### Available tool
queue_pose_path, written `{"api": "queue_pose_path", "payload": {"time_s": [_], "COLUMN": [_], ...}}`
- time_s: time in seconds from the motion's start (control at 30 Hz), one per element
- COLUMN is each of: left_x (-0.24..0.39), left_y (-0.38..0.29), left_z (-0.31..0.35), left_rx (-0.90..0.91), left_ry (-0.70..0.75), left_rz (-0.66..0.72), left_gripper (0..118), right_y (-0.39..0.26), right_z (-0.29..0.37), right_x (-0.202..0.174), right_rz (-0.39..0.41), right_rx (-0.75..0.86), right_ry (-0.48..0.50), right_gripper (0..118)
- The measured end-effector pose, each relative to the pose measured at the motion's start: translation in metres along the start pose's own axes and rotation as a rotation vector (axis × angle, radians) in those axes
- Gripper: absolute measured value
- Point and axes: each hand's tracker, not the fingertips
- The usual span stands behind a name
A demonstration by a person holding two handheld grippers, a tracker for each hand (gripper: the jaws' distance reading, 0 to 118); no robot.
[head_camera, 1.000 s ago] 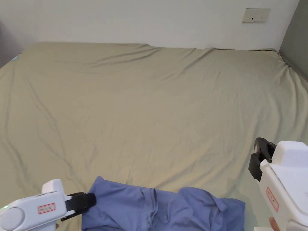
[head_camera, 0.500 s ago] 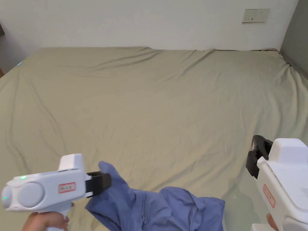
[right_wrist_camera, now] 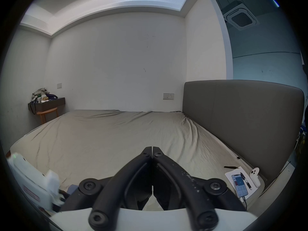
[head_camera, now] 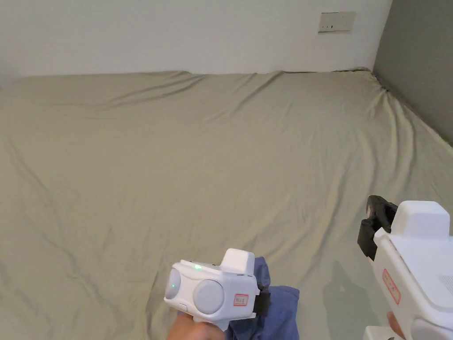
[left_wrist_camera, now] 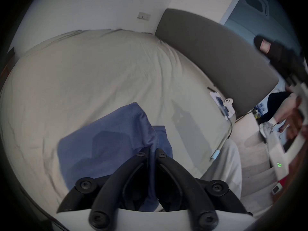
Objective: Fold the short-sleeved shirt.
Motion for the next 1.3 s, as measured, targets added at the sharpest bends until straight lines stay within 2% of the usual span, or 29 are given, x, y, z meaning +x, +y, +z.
{"api": "queue_pose_path", "payload": {"time_s": [0.1,0.13,0.17,0.2,0.23,0.27,0.3,0.33,0.5,0.67,0.7,0.77,0.8,0.83,1.0,1.3], "left_x": [0.009,0.009,0.008,0.005,0.003,0.003,0.003,0.004,-0.004,-0.021,-0.024,-0.032,-0.036,-0.039,-0.042,0.009], "left_y": [-0.008,-0.011,-0.013,-0.014,-0.014,-0.014,-0.013,-0.012,-0.005,-0.006,-0.007,-0.009,-0.01,-0.013,-0.035,-0.064], "left_z": [-0.028,-0.032,-0.035,-0.036,-0.034,-0.031,-0.027,-0.02,0.034,0.074,0.076,0.074,0.072,0.068,0.037,-0.024], "left_rx": [-0.078,-0.074,-0.071,-0.06,-0.049,-0.035,-0.016,0.013,0.287,0.506,0.515,0.507,0.486,0.465,0.367,0.228], "left_ry": [-0.001,0.004,-0.001,-0.023,-0.076,-0.104,-0.108,-0.098,-0.034,0.129,0.159,0.185,0.188,0.201,0.205,0.122], "left_rz": [-0.038,-0.033,-0.021,-0.001,0.05,0.076,0.088,0.094,0.051,0.02,0.016,0.009,0.008,0.027,0.045,-0.02], "left_gripper": [7,13,26,47,78,97,112,117,115,98,84,30,10,1,0,0], "right_y": [-0.002,-0.003,-0.003,-0.003,-0.003,-0.003,-0.003,-0.003,-0.001,0.002,0.002,0.002,0.002,0.002,0.0,-0.007], "right_z": [0.0,0.0,0.0,-0.001,-0.001,-0.001,-0.001,-0.001,-0.001,0.002,0.002,0.002,0.003,0.003,0.004,0.006], "right_x": [0.006,0.007,0.008,0.008,0.008,0.008,0.007,0.007,0.003,-0.001,-0.002,-0.002,-0.002,-0.002,0.0,0.011], "right_rz": [-0.003,-0.005,-0.006,-0.007,-0.008,-0.009,-0.009,-0.008,-0.013,-0.015,-0.014,-0.013,-0.014,-0.014,-0.019,-0.02], "right_rx": [-0.007,-0.008,-0.009,-0.011,-0.012,-0.012,-0.013,-0.013,-0.007,0.002,0.003,0.005,0.005,0.005,0.003,-0.012], "right_ry": [-0.018,-0.02,-0.024,-0.027,-0.027,-0.026,-0.026,-0.025,-0.018,-0.009,-0.009,-0.005,-0.005,-0.004,-0.006,-0.015], "right_gripper": [1,1,1,1,1,1,1,1,1,1,1,1,1,1,1,1]}}
